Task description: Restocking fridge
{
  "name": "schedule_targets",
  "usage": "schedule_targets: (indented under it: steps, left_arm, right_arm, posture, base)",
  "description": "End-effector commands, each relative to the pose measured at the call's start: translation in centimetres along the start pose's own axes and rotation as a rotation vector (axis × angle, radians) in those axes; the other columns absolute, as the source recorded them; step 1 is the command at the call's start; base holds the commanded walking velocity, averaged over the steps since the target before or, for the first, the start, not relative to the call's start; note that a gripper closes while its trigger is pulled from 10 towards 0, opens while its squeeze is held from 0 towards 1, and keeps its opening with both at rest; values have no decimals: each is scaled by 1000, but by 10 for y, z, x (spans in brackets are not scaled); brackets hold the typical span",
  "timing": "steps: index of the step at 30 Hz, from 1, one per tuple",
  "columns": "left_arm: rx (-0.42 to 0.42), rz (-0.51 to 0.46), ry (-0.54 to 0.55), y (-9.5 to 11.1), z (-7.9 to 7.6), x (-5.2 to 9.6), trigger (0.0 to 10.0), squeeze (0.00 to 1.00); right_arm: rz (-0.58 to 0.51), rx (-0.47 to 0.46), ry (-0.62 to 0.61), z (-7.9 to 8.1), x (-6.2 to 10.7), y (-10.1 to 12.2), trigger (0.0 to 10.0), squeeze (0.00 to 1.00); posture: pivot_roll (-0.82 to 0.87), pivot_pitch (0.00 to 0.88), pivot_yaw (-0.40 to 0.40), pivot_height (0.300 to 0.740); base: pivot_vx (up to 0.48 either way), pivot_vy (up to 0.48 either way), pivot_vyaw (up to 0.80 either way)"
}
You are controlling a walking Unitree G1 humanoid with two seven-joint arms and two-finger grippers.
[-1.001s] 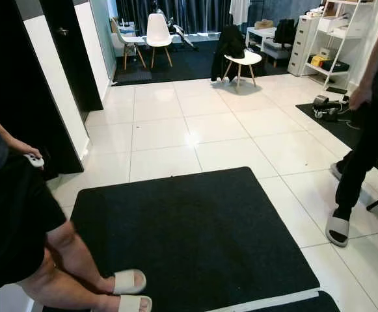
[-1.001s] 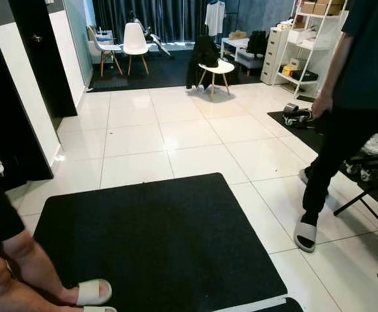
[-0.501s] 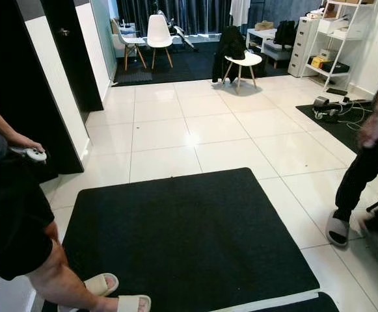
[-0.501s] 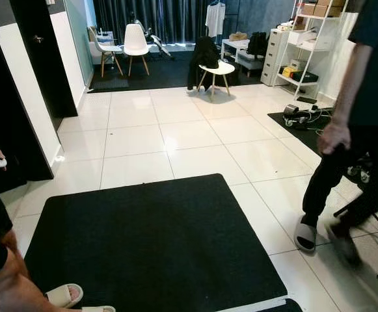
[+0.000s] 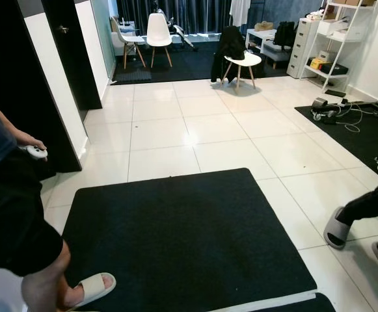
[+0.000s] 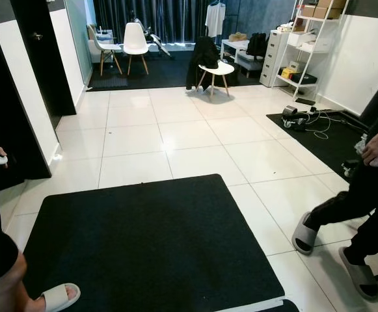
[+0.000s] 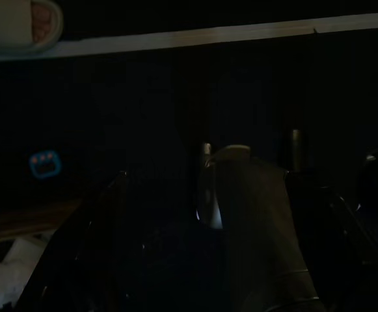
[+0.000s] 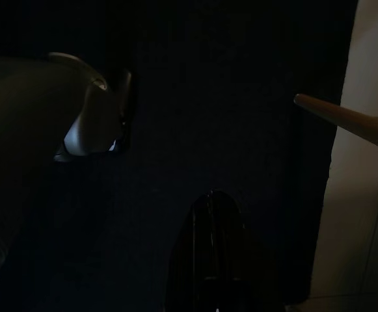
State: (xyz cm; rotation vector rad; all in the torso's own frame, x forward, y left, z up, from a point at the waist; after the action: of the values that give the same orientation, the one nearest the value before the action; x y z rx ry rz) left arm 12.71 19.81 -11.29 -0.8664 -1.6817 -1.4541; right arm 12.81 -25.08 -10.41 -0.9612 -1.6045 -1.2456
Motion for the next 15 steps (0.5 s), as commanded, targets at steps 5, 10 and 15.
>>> schedule_targets:
  steps: [5,10,15]
  left_arm:
    - [-13,-8,-17,7,-8,-3,10000,0]
    - [-57,12,-31,5,-8,-3,10000,0]
    - [-62,14,-30,5,-7,-3,10000,0]
  right_arm:
    - [-4,18,-17,-5,1,5,10000,0]
    - [-3,14,-22,-6,1,4,10000,0]
    - [5,15,-19,-5,1,1,10000,0]
  posture:
    - [-68,0,-10,740]
    - [-76,0,20,740]
    - [-73,0,21,740]
  base:
    - [326,0,0]
    - [340,0,0]
    - [340,0,0]
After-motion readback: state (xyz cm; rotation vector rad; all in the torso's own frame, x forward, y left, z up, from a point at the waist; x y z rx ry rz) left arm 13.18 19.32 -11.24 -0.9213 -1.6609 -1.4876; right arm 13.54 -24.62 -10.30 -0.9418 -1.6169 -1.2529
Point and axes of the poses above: a point about 5 cm out from each wrist's last joint towards the gripper, its own x axis pointing back from the gripper into the wrist, its own y axis along the axis of the wrist's last joint, z = x × y, the point moved 1 cm from there along -x, pointing out of the wrist towards the gripper, and after that the axes turned 1 degree about -x, right-handed, at the moved point
